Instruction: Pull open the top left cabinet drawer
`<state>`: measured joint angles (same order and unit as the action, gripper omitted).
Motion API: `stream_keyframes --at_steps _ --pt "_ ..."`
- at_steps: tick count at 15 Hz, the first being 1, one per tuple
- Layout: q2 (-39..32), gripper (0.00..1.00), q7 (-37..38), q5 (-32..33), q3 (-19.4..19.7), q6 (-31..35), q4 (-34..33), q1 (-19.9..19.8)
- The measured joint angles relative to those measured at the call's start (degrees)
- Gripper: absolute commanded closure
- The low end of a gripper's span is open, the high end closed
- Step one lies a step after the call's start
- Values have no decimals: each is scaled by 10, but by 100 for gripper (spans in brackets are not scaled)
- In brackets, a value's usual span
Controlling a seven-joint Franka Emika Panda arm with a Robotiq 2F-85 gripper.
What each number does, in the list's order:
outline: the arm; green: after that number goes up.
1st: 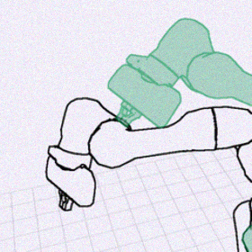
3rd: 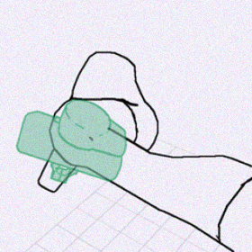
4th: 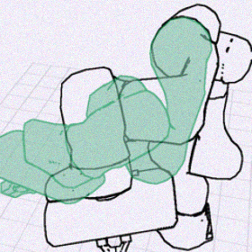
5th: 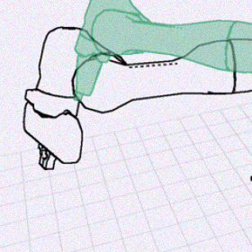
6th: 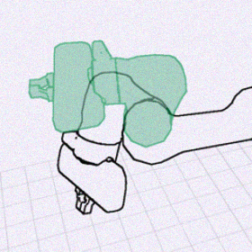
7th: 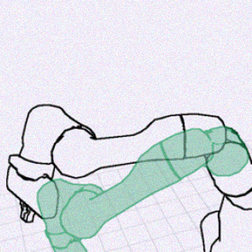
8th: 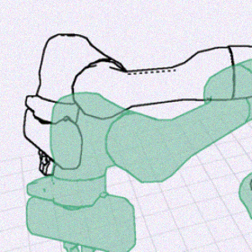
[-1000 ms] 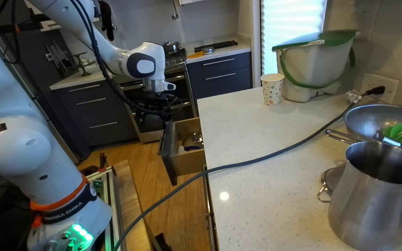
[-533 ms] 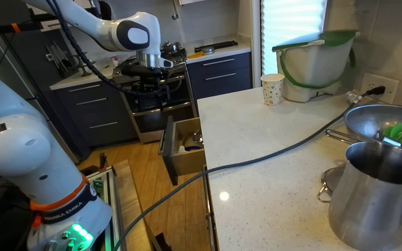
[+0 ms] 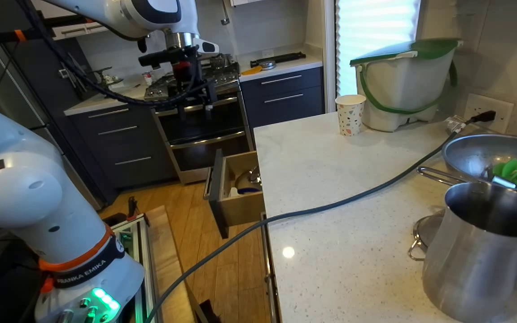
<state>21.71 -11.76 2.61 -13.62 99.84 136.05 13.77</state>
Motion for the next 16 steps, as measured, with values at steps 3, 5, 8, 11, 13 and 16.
stream_keyframes --at_steps 3,5,8,11,13,16 --pt "15 0 46 11 3 -10 -10 -8" --pt "21 0 71 12 4 -10 -13 -14" --pt "26 0 98 13 5 -10 -13 -20" --pt "27 0 105 14 5 -10 -13 -20" --pt "26 0 105 14 5 -10 -13 -20" --pt "26 0 105 14 5 -10 -13 -20"
